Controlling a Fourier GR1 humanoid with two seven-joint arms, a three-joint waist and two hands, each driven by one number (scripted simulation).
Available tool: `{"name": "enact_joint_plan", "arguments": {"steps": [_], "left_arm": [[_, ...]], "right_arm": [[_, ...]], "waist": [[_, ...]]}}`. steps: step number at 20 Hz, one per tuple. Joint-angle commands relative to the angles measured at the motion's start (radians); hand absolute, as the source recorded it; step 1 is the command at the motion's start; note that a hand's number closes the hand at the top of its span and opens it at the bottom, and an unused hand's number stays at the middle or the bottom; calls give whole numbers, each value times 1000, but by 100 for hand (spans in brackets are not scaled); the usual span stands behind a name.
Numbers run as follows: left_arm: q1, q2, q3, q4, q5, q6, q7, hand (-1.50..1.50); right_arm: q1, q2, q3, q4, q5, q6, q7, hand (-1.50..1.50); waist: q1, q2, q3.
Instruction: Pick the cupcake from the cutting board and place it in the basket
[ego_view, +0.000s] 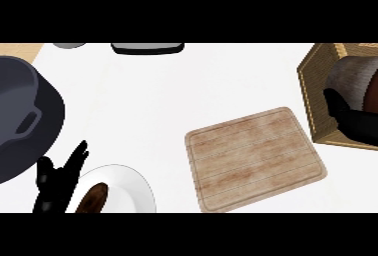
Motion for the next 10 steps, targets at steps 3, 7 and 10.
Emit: {"name": "enact_joint_plan", "arguments": {"steps": [3, 7, 10], "left_arm": [[-31, -24, -7, 61, -6, -7, 33, 0], [-16, -29, -3, 95, -17, -24, 0, 0], [27, -34, -6, 61, -19, -31, -10, 0]], "right_arm": [[-206, -196, -228, 109, -167, 123, 120, 150], [-203, -264, -291, 290, -186, 73, -1, 150], [-193, -305, -269, 329, -173, 81, -19, 150]], "waist": [[8, 9, -9], [17, 13, -8], [22, 12, -8]]}}
